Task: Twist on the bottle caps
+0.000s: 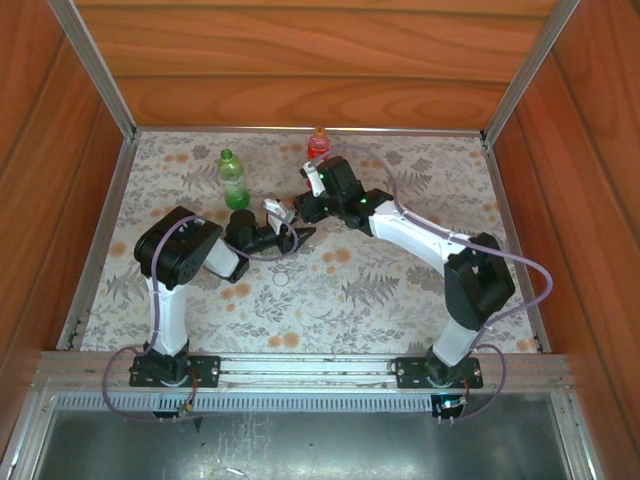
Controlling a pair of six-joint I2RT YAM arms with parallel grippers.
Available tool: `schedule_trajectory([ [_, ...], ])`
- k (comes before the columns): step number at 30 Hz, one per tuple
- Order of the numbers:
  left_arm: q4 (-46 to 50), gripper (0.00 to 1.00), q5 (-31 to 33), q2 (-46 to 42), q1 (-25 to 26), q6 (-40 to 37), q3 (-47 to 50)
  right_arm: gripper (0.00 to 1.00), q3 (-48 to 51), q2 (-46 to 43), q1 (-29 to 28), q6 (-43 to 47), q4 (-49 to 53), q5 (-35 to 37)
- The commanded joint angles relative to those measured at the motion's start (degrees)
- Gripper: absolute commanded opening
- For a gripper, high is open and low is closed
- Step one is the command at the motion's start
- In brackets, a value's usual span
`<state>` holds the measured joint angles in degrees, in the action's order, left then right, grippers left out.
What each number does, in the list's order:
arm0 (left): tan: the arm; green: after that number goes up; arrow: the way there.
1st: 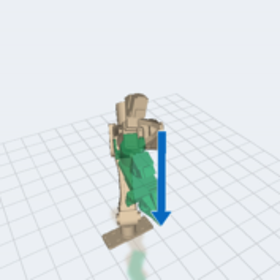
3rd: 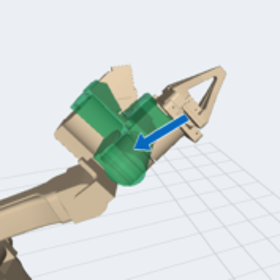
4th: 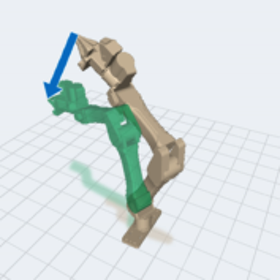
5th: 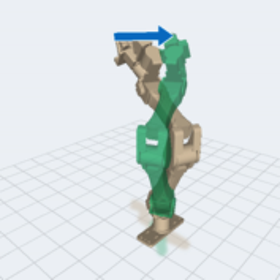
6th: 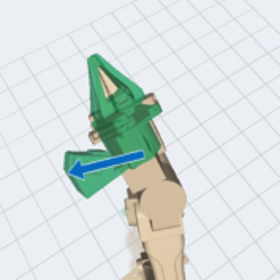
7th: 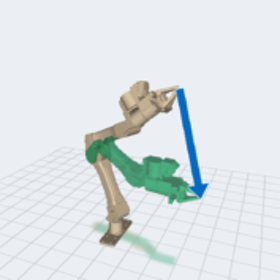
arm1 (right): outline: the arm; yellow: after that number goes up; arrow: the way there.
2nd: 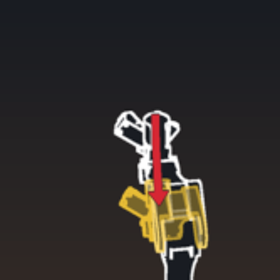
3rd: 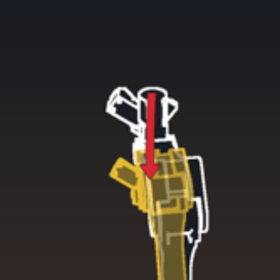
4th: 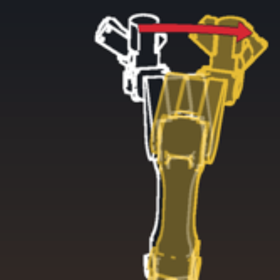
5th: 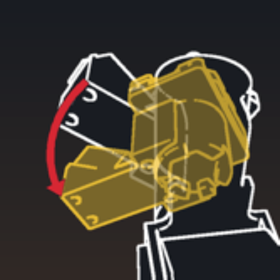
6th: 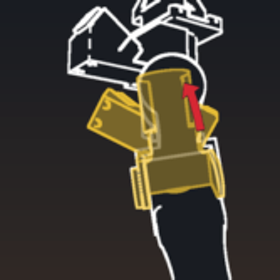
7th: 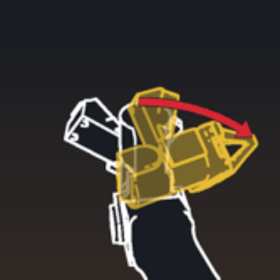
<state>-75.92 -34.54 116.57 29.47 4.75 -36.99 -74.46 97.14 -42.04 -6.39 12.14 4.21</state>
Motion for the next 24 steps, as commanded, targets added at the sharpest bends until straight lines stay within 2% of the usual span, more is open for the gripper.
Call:
schedule_trajectory([
  [1, -1.3, 0.6, -0.2, 0.9, 0.0, -1.9, 0.7, 0.7, 1.3, -4.1, -0.6, -1.1, -0.4, 0.6],
  [3, -1.5, 0.6, -0.3, 0.9, 0.1, -2.4, 0.9, 0.69, 0.9, -3.9, -0.7, 0.9, 1.2, -0.9],
  [9, -1.8, 0.6, 0.4, 1.2, 0.6, -3.3, 1.2, 0.67, 0.3, -2.4, -0.8, 2.4, 4.0, 0.8],
  [13, -1.8, 0.52, 0.2, 1.2, 0.7, -3.5, 1.1, 0.67, 0.6, -2.4, -0.8, 2.5, 3.8, 0.8],
  [17, -1.9, 0.5, 0.1, 0.7, 0.7, -4.3, 1.4, 0.67, 1.4, -2.4, -0.8, 2.3, 3.7, 1.0],
  [20, -1.9, 0.5, 0.9, -0.4, 0.7, -5.6, 2.4, 0.68, 3.8, -6.1, -1.0, 2.2, 3.8, -0.9],
  [24, -1.9, 0.5, 2.2, -1.7, 0.2, -6.7, 4.1, 0.7, 12.3, -14.9, -2.1, 4.5, -0.5, -1.7],
])
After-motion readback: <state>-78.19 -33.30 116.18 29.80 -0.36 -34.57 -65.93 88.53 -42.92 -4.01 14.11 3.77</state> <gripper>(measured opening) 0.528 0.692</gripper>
